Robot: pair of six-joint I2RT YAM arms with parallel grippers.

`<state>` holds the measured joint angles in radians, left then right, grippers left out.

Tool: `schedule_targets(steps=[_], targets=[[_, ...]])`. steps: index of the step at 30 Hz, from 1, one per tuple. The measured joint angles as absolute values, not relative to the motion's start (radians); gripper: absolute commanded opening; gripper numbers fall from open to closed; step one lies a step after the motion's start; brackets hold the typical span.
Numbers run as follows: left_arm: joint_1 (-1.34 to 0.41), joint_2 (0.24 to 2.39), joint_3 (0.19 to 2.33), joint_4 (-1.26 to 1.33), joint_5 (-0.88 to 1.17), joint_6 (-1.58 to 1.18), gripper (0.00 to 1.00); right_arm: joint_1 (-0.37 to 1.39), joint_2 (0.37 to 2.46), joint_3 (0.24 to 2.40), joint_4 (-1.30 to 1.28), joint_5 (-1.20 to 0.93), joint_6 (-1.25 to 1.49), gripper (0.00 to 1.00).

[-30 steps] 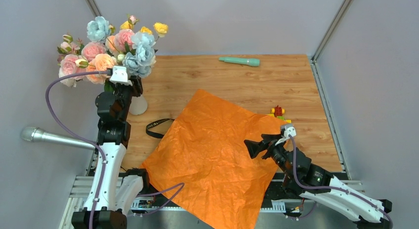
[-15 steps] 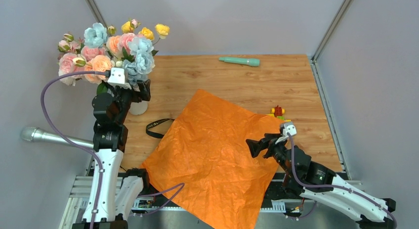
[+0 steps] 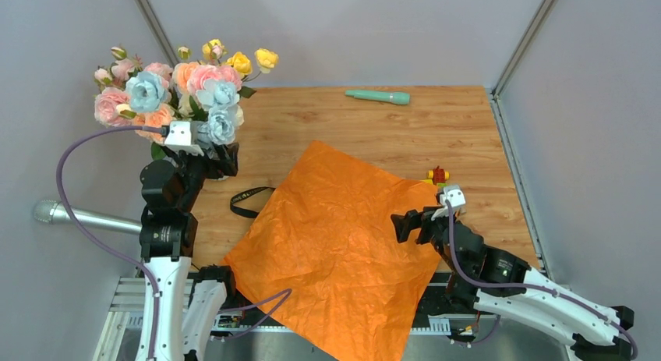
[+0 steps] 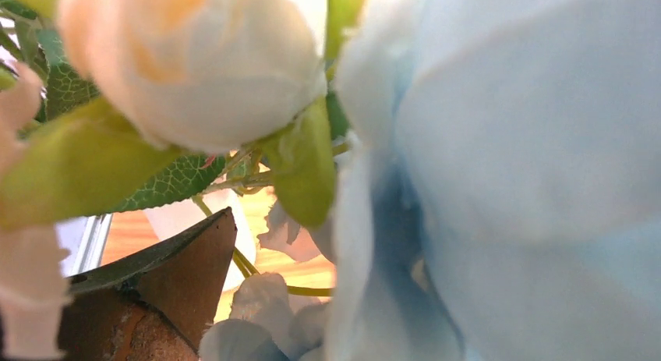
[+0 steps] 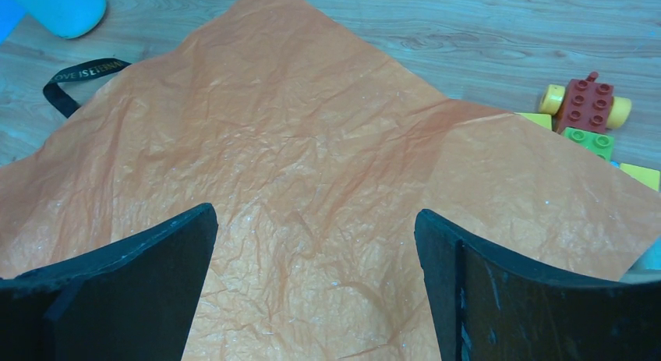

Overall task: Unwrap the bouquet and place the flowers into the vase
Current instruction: Insert the fake flower into the vase.

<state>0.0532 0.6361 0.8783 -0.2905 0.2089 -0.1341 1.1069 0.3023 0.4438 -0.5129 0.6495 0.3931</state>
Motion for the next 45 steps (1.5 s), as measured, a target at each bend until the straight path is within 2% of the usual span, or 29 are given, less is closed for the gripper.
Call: schedule_targets(steps=[9,14,20,28,45], targets=[[0.053,0.542,0.878,-0.416,0.209,-0.141,1.00,0.966,0.396,0.476,-0.553,0.622,0.410,1.00],[0.053,0.526,0.880,-0.457,0.208,-0.140,1.00,0.778,0.494,0.480,-0.561,0.517,0.418,1.00],[0.053,0.526,0.880,-0.464,0.200,-0.132,1.00,0.664,0.522,0.480,-0.557,0.401,0.418,1.00],[0.053,0.564,0.910,-0.464,0.170,-0.129,1.00,0.646,0.515,0.480,-0.556,0.330,0.417,1.00],[0.054,0.676,1.134,-0.613,0.114,-0.114,1.00,0.645,0.514,0.484,-0.542,0.286,0.411,1.00]])
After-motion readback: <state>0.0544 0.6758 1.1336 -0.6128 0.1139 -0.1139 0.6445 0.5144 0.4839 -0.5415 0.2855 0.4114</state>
